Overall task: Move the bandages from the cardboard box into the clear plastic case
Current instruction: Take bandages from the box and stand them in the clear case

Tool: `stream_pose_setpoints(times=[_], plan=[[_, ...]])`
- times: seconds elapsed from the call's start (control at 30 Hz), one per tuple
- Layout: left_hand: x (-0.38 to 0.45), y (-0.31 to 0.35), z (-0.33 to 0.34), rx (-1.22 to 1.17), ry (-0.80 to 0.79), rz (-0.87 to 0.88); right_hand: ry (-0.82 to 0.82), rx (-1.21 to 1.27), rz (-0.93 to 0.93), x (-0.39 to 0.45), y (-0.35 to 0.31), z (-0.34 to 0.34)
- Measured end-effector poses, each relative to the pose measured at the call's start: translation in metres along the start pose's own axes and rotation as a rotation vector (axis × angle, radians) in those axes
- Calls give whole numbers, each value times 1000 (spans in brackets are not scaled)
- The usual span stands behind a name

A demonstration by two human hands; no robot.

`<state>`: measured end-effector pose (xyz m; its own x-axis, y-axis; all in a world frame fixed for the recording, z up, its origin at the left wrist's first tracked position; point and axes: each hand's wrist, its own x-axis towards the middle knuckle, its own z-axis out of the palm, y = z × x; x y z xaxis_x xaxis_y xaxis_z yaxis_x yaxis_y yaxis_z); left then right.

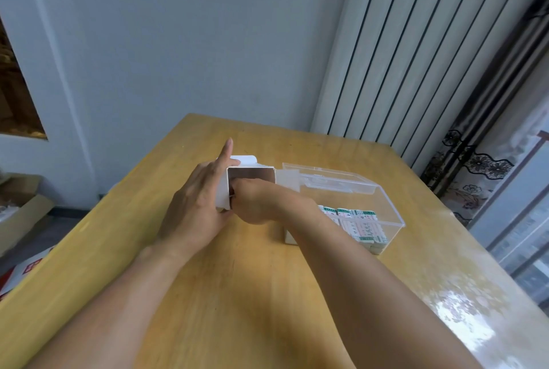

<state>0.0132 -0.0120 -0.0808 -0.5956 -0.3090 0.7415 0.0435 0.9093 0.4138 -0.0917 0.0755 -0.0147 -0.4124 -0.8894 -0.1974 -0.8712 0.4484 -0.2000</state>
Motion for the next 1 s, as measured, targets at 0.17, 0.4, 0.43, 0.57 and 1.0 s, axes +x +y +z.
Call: stream_pose_setpoints(times=[0.17, 0.4, 0.43, 0.57, 1.0], plan=[[0, -2, -1, 7, -17, -12, -59, 138, -48, -21, 2, -10], [0, 2, -3, -58, 71, -31, 139, 39, -185, -58, 11, -13], [0, 1, -4, -59, 78, -44, 217, 17, -208, -58, 12, -8], [1, 0, -2, -53, 83, -40, 404, -5, -297, -55, 24, 7], [-3, 0, 0, -7, -5, -130, 690, 628, -188, -58, 35, -14]])
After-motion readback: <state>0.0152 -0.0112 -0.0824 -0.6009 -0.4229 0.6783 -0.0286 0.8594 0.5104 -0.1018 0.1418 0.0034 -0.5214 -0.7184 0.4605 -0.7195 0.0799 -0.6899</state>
